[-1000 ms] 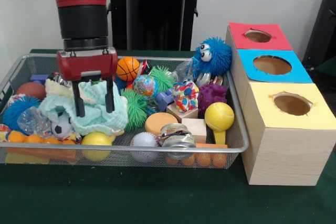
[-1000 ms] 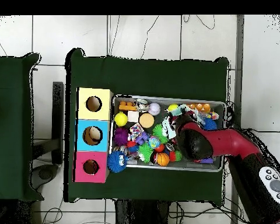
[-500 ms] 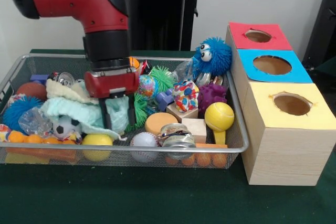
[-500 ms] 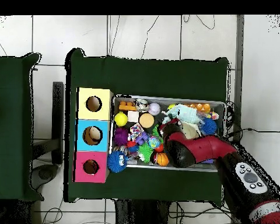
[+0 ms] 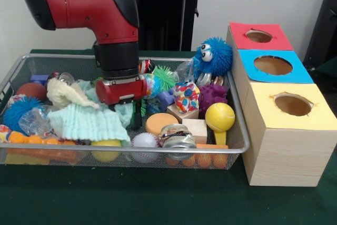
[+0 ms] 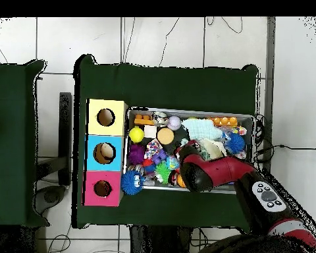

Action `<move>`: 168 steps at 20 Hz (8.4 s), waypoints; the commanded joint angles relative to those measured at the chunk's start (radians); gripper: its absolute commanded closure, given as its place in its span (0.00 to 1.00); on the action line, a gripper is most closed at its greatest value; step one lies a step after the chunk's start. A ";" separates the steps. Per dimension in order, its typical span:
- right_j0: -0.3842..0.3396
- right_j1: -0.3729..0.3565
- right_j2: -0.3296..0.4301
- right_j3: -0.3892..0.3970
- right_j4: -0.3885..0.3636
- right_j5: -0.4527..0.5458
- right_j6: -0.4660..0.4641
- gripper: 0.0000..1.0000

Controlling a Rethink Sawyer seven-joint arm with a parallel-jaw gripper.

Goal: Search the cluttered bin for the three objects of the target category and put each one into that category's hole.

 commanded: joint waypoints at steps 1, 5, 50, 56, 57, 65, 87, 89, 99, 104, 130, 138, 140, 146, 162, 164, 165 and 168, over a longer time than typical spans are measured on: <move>0.023 0.028 -0.130 -0.066 0.027 0.282 0.026 0.00; 0.008 -0.022 -0.109 -0.064 0.031 0.318 -0.020 0.00; -0.157 -0.229 0.192 0.030 0.173 0.523 -0.124 0.00; -0.159 -0.194 0.167 -0.011 0.116 0.492 -0.122 0.00; -0.149 -0.191 0.158 -0.020 0.104 0.495 -0.114 0.00; -0.126 -0.103 0.072 -0.036 0.023 0.486 -0.060 0.00; -0.060 -0.195 0.060 0.016 0.130 0.568 -0.011 1.00; -0.031 -0.250 0.068 0.015 0.175 0.642 -0.020 1.00; 0.066 -0.385 0.068 0.067 0.310 0.726 0.055 1.00; 0.122 -0.418 0.025 0.113 0.336 0.703 0.122 1.00; 0.255 -0.341 -0.171 0.244 0.423 0.314 0.232 0.00; 0.249 -0.346 -0.157 0.183 0.446 0.391 0.152 0.00; 0.238 -0.360 -0.139 0.151 0.459 0.452 0.106 0.00; 0.182 -0.355 -0.082 0.061 0.462 0.551 -0.020 0.00; 0.029 -0.228 0.103 -0.031 0.359 0.441 -0.131 0.00; 0.019 -0.219 0.123 -0.042 0.349 0.437 -0.143 0.00; 0.017 -0.213 0.128 -0.052 0.344 0.441 -0.146 0.00; 0.005 -0.198 0.133 -0.054 0.313 0.409 -0.142 0.00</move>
